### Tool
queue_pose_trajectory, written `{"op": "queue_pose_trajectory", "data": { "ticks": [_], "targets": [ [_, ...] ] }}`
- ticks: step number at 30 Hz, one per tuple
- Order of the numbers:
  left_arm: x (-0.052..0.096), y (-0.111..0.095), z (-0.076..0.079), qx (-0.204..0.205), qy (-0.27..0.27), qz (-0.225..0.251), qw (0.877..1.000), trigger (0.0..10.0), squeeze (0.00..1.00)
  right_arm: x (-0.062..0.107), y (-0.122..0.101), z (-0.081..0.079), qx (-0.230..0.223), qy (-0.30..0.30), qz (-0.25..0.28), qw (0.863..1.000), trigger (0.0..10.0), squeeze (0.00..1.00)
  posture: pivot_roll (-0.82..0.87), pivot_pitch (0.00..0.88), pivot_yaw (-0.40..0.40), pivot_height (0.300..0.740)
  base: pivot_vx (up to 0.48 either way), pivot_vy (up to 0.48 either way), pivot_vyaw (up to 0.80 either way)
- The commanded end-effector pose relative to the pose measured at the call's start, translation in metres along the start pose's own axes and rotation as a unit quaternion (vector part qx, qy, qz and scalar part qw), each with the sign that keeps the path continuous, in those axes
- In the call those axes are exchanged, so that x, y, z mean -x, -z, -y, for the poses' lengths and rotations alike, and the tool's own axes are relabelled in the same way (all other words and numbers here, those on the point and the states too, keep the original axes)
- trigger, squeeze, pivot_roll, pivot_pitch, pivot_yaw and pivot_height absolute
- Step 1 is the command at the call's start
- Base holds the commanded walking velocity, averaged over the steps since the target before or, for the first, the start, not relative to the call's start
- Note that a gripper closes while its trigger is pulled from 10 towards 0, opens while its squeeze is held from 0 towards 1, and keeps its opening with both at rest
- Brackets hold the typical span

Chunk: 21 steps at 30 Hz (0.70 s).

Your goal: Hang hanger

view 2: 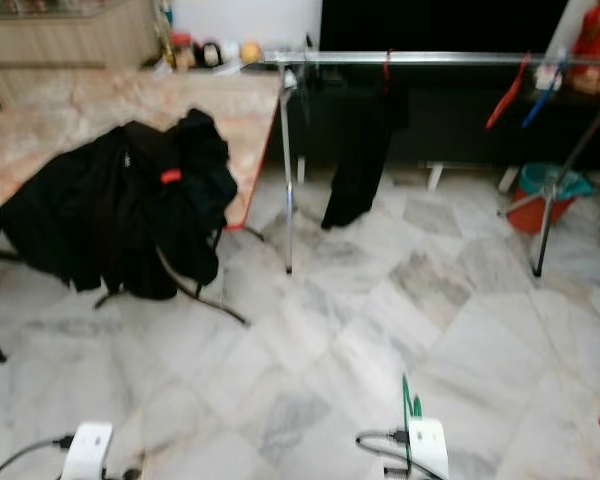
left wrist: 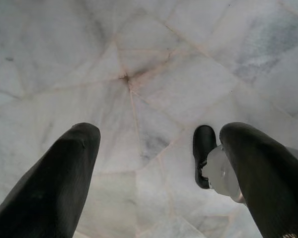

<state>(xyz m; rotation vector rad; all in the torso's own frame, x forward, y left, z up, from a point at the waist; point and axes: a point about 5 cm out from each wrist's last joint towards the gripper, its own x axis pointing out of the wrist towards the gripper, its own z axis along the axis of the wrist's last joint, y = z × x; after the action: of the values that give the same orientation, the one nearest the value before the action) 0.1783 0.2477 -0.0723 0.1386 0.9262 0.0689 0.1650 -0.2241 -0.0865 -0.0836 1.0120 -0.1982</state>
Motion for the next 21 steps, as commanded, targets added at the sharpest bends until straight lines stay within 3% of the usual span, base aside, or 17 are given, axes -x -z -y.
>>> {"op": "queue_pose_trajectory", "data": {
  "ticks": [1,14,21],
  "targets": [
    [0.0007,0.0040,0.0011,-0.007,0.005,-0.006,1.000,10.0,0.00,0.0000,0.0005,0.0021,-0.005,0.004,-0.003,1.000,10.0,0.00,0.15,0.000,-0.019,0.732,0.000,-0.247,0.00],
    [0.0014,0.0069,0.0019,-0.007,0.006,-0.007,1.000,10.0,0.00,-0.0001,0.0000,0.0017,-0.004,0.002,-0.003,1.000,10.0,0.00,0.15,0.000,-0.019,0.732,0.000,-0.247,0.00],
    [0.0009,0.0041,0.0026,-0.009,0.006,0.000,1.000,10.0,0.00,0.0000,0.0008,0.0012,-0.006,0.002,-0.004,1.000,10.0,0.00,0.15,0.000,-0.015,0.732,0.000,0.000,0.00]
  ]
}}
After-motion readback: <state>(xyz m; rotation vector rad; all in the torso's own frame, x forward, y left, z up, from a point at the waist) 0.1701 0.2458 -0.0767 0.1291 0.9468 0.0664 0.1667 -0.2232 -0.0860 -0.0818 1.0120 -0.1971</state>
